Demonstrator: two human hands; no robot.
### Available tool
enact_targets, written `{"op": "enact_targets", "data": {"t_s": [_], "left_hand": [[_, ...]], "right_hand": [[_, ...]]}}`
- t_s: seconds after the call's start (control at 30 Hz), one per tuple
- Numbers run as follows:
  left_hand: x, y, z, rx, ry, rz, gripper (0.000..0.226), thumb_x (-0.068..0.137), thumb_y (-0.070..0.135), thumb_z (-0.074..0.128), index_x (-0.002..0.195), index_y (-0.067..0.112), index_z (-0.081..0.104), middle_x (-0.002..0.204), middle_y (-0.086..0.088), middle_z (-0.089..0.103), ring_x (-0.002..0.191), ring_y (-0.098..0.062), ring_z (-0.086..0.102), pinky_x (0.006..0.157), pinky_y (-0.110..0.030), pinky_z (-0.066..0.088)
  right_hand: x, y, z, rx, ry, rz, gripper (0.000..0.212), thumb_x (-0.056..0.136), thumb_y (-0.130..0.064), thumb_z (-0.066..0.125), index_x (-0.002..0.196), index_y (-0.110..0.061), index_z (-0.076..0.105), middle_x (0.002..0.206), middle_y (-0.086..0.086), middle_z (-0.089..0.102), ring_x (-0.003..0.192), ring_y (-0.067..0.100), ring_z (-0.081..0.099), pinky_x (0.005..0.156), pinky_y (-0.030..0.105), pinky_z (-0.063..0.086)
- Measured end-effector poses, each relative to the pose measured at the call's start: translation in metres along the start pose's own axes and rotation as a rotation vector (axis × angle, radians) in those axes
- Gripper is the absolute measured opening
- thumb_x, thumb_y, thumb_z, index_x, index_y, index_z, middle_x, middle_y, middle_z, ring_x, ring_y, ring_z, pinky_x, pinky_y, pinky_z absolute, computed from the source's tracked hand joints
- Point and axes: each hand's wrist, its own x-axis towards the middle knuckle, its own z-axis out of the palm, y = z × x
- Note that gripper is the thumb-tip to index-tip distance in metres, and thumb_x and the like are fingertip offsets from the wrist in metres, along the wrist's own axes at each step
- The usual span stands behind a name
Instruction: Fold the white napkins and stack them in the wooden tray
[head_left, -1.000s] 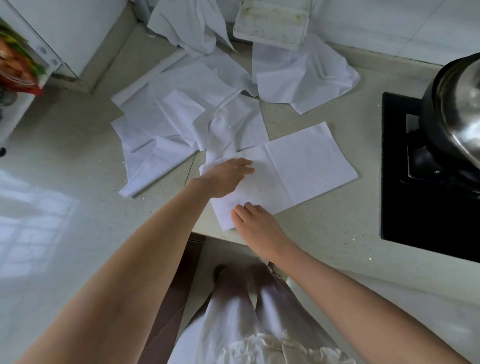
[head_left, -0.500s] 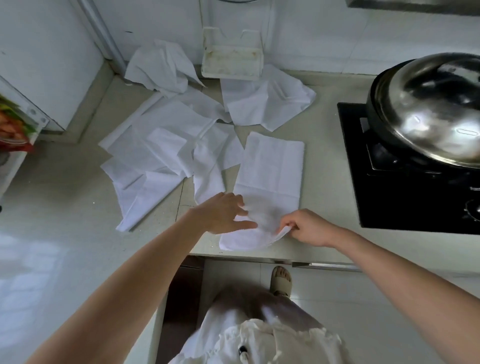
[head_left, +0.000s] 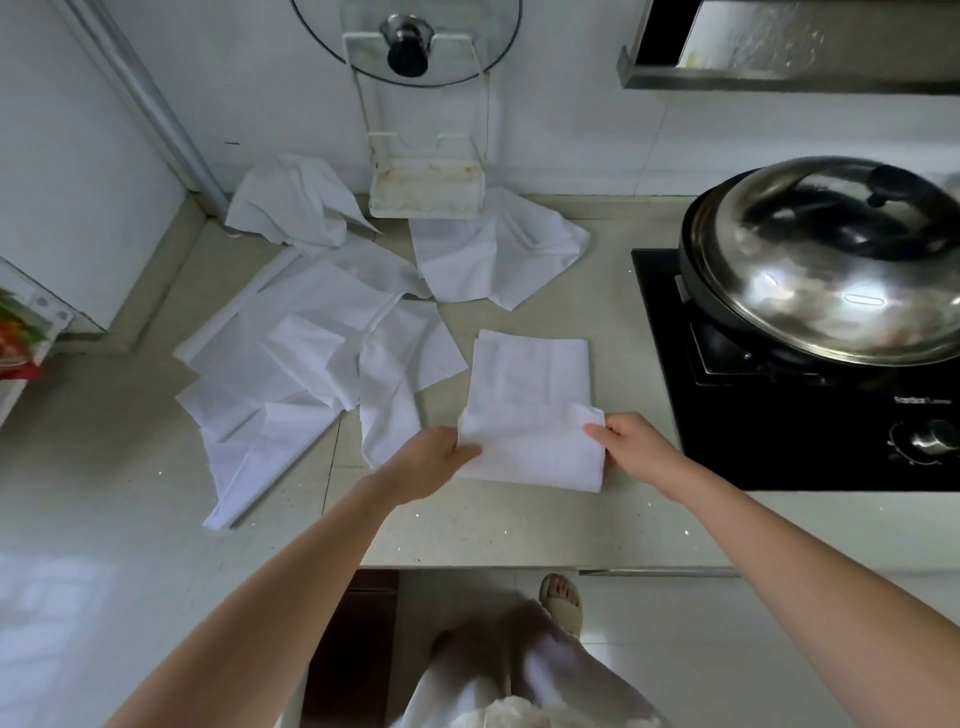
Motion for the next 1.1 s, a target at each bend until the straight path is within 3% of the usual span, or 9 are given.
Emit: {"op": "enact_targets", "data": {"t_s": [0.1, 0.23, 0.37, 0.57, 0.7, 0.9, 1.1], "left_hand": [[0.021, 0.014, -0.006, -0.101, 0.105, -0.029, 0.028, 0.099, 0.032, 0.047, 0.083, 0.01, 0.055, 0.067, 0.0, 0.049, 0.055, -0.011, 0.045, 0.045, -0.015, 0.032], [0.057, 0.026, -0.01, -0.126, 0.243, -0.118, 0.029, 0.097, 0.031, 0.052, 0.08, 0.009, 0.056, 0.065, 0.001, 0.048, 0.058, -0.013, 0.046, 0.047, -0.019, 0.03], [0.085, 0.034, -0.01, -0.103, 0.362, -0.193, 0.041, 0.096, 0.033, 0.053, 0.064, 0.015, 0.036, 0.061, 0.002, 0.039, 0.053, -0.012, 0.035, 0.046, -0.022, 0.023], [0.097, 0.03, -0.003, -0.001, 0.273, -0.079, 0.028, 0.102, 0.028, 0.037, 0.079, 0.012, 0.038, 0.067, 0.001, 0.042, 0.06, -0.016, 0.039, 0.052, -0.027, 0.028], [0.097, 0.03, 0.0, 0.049, 0.269, -0.121, 0.026, 0.102, 0.025, 0.036, 0.079, 0.013, 0.038, 0.069, 0.002, 0.042, 0.06, -0.01, 0.038, 0.056, -0.027, 0.031], [0.1, 0.027, 0.006, 0.04, 0.261, -0.199, 0.032, 0.095, 0.015, 0.04, 0.065, 0.012, 0.031, 0.061, -0.002, 0.037, 0.053, -0.012, 0.034, 0.048, -0.024, 0.029], [0.104, 0.029, 0.011, 0.027, 0.27, -0.269, 0.035, 0.089, 0.012, 0.045, 0.06, 0.014, 0.026, 0.054, 0.0, 0.033, 0.049, -0.013, 0.033, 0.045, -0.025, 0.026]], "right_hand": [[0.023, -0.019, -0.003, -0.011, 0.196, -0.083, 0.039, 0.098, -0.015, 0.046, 0.06, -0.012, 0.037, 0.058, 0.0, 0.036, 0.055, 0.014, 0.032, 0.053, 0.03, 0.022], [0.065, -0.033, -0.005, -0.092, 0.346, -0.09, 0.032, 0.096, -0.012, 0.048, 0.065, -0.005, 0.046, 0.061, 0.007, 0.046, 0.059, 0.019, 0.038, 0.05, 0.029, 0.026], [0.099, -0.03, -0.012, -0.159, 0.358, -0.034, 0.04, 0.095, -0.01, 0.048, 0.056, -0.01, 0.038, 0.054, 0.001, 0.041, 0.051, 0.015, 0.034, 0.046, 0.025, 0.024], [0.124, -0.024, -0.018, -0.174, 0.437, -0.043, 0.027, 0.095, -0.008, 0.046, 0.069, -0.008, 0.041, 0.062, -0.001, 0.042, 0.063, 0.021, 0.041, 0.047, 0.026, 0.024], [0.128, -0.022, -0.015, -0.234, 0.44, -0.049, 0.019, 0.095, -0.013, 0.05, 0.078, -0.008, 0.045, 0.065, 0.0, 0.047, 0.065, 0.023, 0.044, 0.052, 0.031, 0.025], [0.131, -0.022, -0.01, -0.352, 0.444, -0.102, 0.019, 0.095, -0.019, 0.052, 0.08, -0.011, 0.043, 0.072, 0.008, 0.055, 0.068, 0.026, 0.046, 0.058, 0.03, 0.029], [0.126, -0.026, -0.005, -0.235, 0.514, -0.067, 0.01, 0.095, -0.013, 0.051, 0.097, -0.005, 0.046, 0.076, 0.005, 0.053, 0.067, 0.023, 0.047, 0.057, 0.028, 0.03]]}}
